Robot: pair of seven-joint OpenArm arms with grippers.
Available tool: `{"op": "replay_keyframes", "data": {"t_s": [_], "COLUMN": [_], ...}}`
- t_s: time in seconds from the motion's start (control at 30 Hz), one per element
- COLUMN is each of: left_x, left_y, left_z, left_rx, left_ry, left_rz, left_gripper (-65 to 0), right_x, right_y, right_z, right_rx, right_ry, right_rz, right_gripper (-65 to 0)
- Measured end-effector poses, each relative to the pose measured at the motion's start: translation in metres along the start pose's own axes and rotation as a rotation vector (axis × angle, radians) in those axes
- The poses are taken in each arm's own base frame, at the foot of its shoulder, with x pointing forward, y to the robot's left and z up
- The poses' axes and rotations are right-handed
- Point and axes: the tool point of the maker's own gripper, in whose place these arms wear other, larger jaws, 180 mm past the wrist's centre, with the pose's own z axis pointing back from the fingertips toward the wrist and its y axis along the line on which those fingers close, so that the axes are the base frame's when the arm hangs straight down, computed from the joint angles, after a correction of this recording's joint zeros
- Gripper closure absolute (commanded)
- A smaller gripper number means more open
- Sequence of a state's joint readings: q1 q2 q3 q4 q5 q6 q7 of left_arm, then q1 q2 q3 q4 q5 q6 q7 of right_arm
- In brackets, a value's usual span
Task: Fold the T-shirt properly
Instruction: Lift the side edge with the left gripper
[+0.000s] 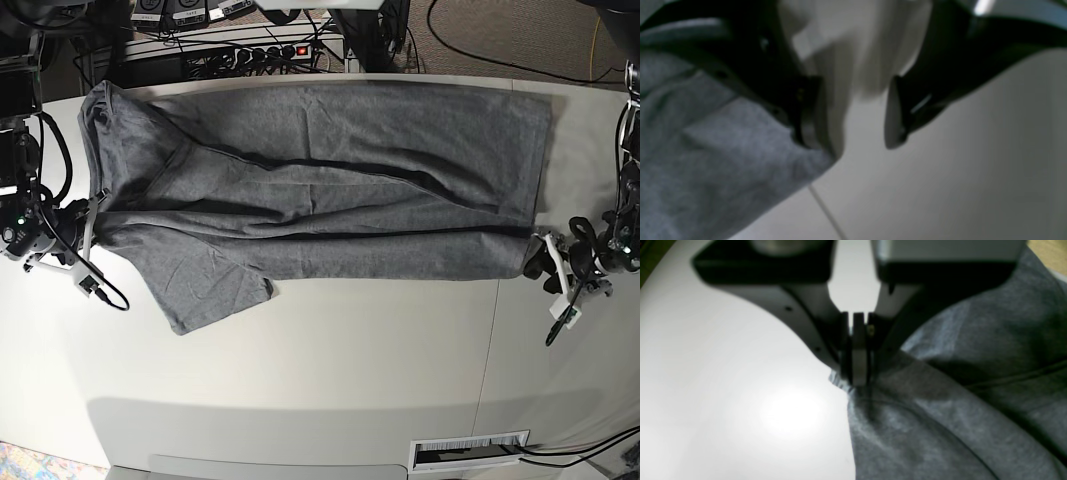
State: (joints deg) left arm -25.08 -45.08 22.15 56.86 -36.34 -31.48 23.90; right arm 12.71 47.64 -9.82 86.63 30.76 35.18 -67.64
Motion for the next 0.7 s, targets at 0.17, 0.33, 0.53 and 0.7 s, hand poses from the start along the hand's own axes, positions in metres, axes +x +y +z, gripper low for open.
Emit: {"op": "replay_keyframes", "data": {"t_s": [0.17, 0.33, 0.53, 0.7], "left_x": [0.001, 0.007, 0.011, 0.013], "left_y": [-0.011, -0.024, -0.048, -0.050], "left_z": [0.000, -0.004, -0.013, -0.013], "left_rx": [-0.074, -0.123, -0.207, -0.212], "left_ry": [-0.029, -0.051, -0.053, -0.060], "left_rz": [0.103, 0.146, 0.166, 0.174], "left_gripper": [-27.7, -25.3, -25.3, -21.3], "right_x": [0.000, 0.001, 0.000, 0.001], "right_y": [0.000, 0.000, 0.000, 0.000], "right_z": [0.000, 0.000, 0.000, 0.000], "right_rx": [0.000, 0.000, 0.000, 0.000], "right_ry": [-0.001, -0.003, -0.003, -0.003], "right_rz": [0.000, 0.000, 0.001, 0.000], "right_gripper": [0.0, 0.0, 0.0, 0.0]}}
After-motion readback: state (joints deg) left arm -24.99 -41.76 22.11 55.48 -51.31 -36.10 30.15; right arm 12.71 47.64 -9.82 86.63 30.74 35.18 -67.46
